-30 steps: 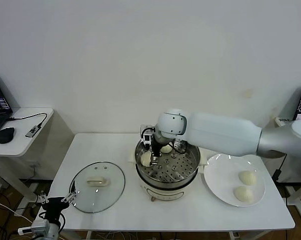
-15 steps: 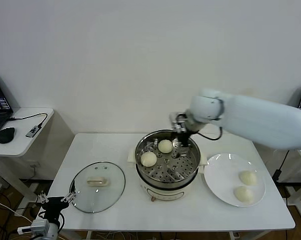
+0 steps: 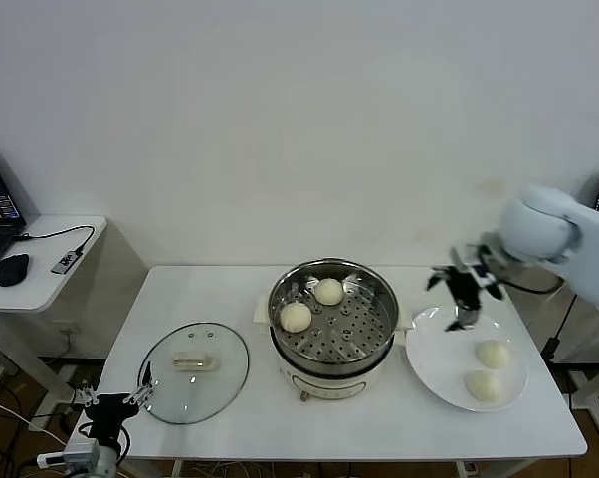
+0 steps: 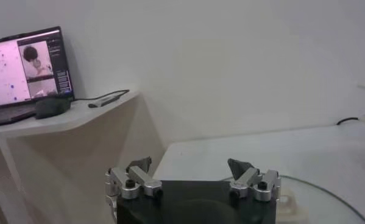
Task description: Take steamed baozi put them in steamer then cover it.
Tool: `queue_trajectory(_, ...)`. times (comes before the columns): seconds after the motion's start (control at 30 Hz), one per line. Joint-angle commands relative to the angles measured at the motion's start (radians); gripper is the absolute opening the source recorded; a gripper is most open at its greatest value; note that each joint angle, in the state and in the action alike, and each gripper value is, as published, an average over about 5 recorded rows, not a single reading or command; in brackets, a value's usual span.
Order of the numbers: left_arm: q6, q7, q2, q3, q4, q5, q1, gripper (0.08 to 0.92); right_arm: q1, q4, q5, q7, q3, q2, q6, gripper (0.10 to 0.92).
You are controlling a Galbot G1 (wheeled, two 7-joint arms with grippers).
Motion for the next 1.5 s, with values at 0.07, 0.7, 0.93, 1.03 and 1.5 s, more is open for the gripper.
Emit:
queue_trajectory(0.07, -0.001, 0.000, -0.001, 0.000, 0.001, 0.001, 0.001, 0.823, -0.662, -0.010, -0.196, 0.000, 0.536, -0.210, 0.100, 0.823)
queue_trajectory(0.7, 0.000, 0.000, -0.005, -0.010, -0.007, 0.009, 0.013, 0.823, -0.945, -0.091, -0.264, 0.105, 0.715, -0.041, 0.076, 0.823)
queue_trajectory(0.93, -0.002, 0.000, -0.007, -0.015, -0.007, 0.009, 0.017, 0.823, -0.898, -0.145, -0.279, 0.119, 0.658, 0.031, 0.068, 0.823)
queue_trajectory(1.03, -0.002, 0.000, -0.008, -0.017, -0.004, 0.009, 0.017, 0.823, -0.881, -0.172, -0.289, 0.120, 0.639, 0.048, 0.067, 0.823)
queue_trajectory(1.5, -0.002, 0.000, -0.013, -0.020, 0.013, 0.009, 0.008, 0.823, -0.814, -0.243, -0.309, 0.110, 0.580, 0.090, 0.052, 0.796)
